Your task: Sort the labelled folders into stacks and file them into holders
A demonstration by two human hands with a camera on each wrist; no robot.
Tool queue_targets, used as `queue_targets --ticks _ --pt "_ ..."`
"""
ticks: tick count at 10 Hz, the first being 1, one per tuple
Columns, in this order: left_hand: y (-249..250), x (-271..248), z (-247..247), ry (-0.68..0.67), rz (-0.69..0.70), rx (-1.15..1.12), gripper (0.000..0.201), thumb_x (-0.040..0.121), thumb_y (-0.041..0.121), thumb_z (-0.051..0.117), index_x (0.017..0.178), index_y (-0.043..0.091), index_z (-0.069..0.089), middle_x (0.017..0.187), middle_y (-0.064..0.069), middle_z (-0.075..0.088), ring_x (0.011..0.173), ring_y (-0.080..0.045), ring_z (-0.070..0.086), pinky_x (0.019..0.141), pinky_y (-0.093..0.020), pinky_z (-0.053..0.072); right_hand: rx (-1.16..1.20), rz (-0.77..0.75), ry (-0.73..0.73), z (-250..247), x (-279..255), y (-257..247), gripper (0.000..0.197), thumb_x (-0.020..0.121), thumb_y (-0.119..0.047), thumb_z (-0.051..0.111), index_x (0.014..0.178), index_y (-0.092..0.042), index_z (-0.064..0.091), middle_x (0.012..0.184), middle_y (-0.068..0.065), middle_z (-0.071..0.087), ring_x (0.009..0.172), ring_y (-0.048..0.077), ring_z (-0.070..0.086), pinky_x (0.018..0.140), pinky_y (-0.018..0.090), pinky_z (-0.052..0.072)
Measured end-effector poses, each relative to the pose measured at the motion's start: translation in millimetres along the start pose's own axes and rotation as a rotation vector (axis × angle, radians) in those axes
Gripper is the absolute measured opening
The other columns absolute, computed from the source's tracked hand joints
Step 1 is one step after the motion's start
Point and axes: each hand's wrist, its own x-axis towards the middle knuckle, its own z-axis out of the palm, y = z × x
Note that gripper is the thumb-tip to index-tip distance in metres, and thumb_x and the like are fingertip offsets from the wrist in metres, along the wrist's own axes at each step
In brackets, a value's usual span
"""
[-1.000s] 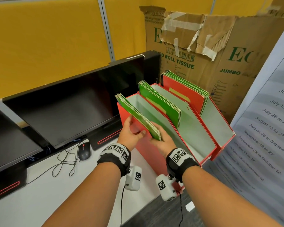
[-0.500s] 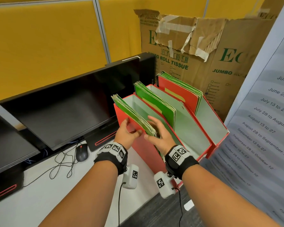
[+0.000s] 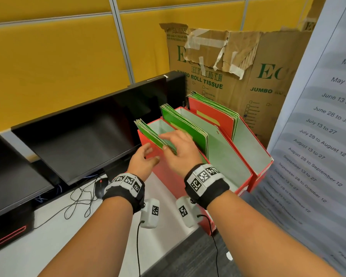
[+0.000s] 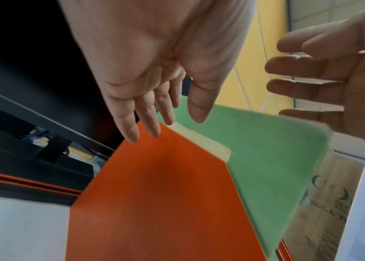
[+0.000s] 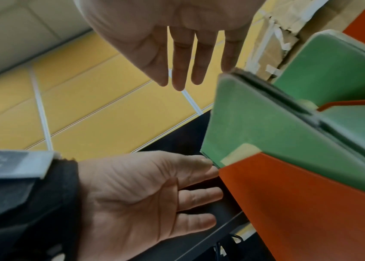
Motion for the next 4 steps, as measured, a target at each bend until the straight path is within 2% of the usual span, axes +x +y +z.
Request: queue_targets --ticks 1,2,3,4 --pt "3.0 -7.3 -15.2 0.047 -0.015 -0.047 0.063 0.087 0.005 0.064 0.143 0.018 0.039 0.133 0.002 0.055 0.11 -0.015 0.06 0.092 -0.035 0.052 -0.092 -0.091 0.028 6.9 1.7 -16.5 0.031 0.08 -0.012 0.056 0.109 -0.02 0.067 0.106 -0.004 0.062 0.104 0.019 0.052 0.089 0.037 0.042" --pt "5.9 -17.6 -36.4 0.119 -0.007 -0.044 0.06 0.088 0.004 0.061 0.143 0.016 0.04 0.132 -0.001 0.056 0.11 -0.013 0.059 0.094 -0.03 0.049 -0.112 -0.145 0.021 17.9 3.4 -35.6 0.031 0.08 -0.011 0.055 0.107 -0.022 0.067 0.106 -0.006 0.062 0.106 0.019 0.052 0.09 0.037 0.04" --pt "9.4 -33.4 -64.3 0.185 0.009 0.031 0.058 0.087 0.009 0.063 0.14 0.021 0.044 0.128 0.005 0.059 0.108 -0.008 0.059 0.099 -0.029 0.045 -0.091 -0.2 -0.005 28.8 1.8 -55.1 0.031 0.08 -0.009 0.055 0.106 -0.021 0.066 0.105 -0.006 0.061 0.105 0.019 0.051 0.089 0.036 0.04" --pt "14.2 -46.4 -93.2 0.262 0.037 0.079 0.056 0.088 0.01 0.061 0.14 0.021 0.045 0.127 0.007 0.059 0.109 -0.007 0.058 0.098 -0.026 0.043 -0.074 -0.23 -0.036 46.8 2.1 -74.0 0.032 0.079 -0.01 0.054 0.106 -0.022 0.066 0.106 -0.005 0.061 0.103 0.02 0.051 0.088 0.036 0.041"
